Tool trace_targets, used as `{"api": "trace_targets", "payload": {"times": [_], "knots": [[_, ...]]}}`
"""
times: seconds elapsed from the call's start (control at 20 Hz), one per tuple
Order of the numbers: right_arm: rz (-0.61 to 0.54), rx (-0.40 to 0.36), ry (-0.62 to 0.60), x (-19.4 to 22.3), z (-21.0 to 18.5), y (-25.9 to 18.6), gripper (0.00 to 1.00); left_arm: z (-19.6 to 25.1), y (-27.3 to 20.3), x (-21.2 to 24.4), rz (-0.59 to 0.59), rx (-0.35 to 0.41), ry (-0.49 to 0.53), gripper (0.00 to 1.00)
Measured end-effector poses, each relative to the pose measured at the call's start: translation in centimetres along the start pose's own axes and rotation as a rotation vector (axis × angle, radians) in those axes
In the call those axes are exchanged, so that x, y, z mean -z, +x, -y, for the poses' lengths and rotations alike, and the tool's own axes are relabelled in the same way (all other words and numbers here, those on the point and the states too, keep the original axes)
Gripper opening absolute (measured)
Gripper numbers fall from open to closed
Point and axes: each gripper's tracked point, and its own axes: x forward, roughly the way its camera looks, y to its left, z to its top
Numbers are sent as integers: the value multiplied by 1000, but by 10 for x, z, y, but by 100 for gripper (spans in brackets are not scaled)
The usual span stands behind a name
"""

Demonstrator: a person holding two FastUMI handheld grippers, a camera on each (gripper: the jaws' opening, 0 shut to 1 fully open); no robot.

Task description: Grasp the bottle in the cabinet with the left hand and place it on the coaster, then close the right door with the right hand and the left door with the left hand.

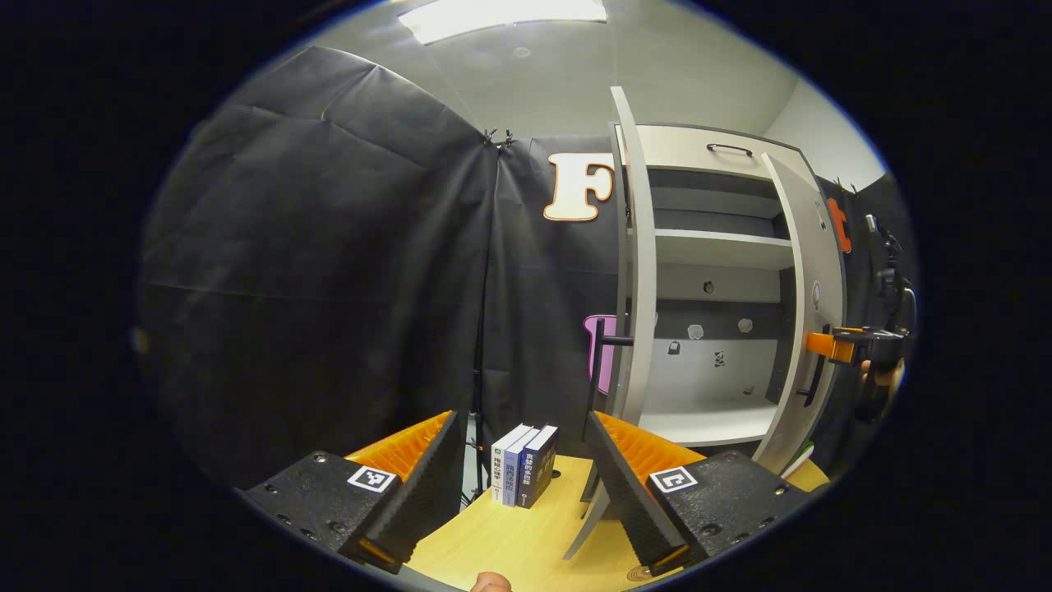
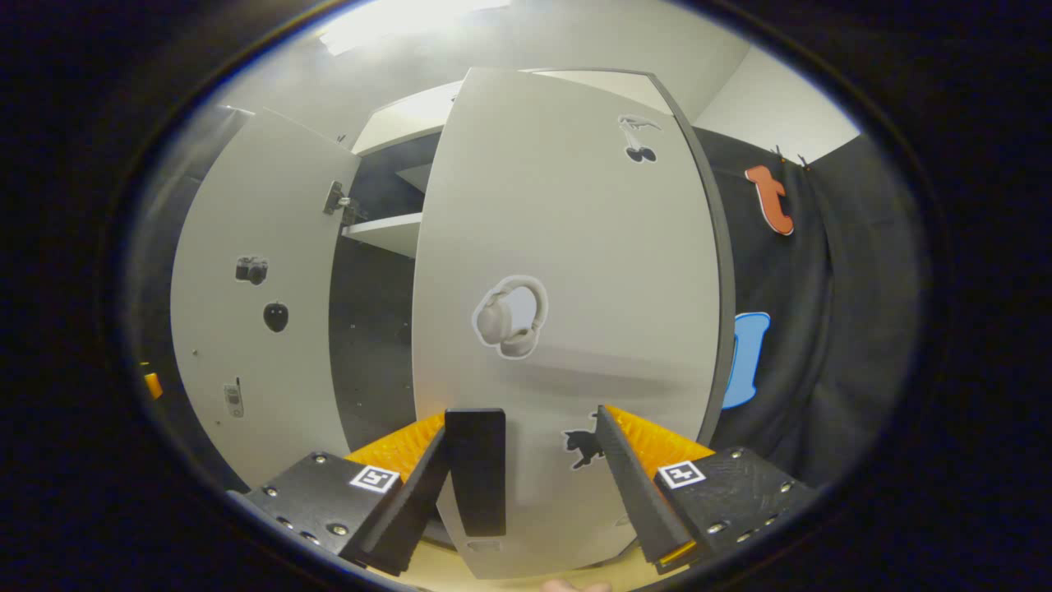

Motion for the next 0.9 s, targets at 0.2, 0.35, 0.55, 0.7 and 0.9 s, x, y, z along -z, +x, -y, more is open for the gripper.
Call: {"api": "trace_targets", "payload": {"times": [0.2, 0.35, 0.55, 0.7, 0.9], "knots": [[8, 29, -13, -1, -5, 10, 99, -8, 9, 1, 1, 3, -1, 97], [1, 42, 14, 2, -7, 18, 99, -19, 13, 0, 2, -9, 2, 96], [9, 76, 24, 4, -10, 28, 99, -37, 17, 1, -1, -34, 6, 96], [7, 95, 33, 5, -11, 32, 99, -48, 20, 2, -4, -49, 11, 96], [7, 110, 48, 7, -13, 42, 99, -52, 26, 5, -9, -49, 0, 96]]}}
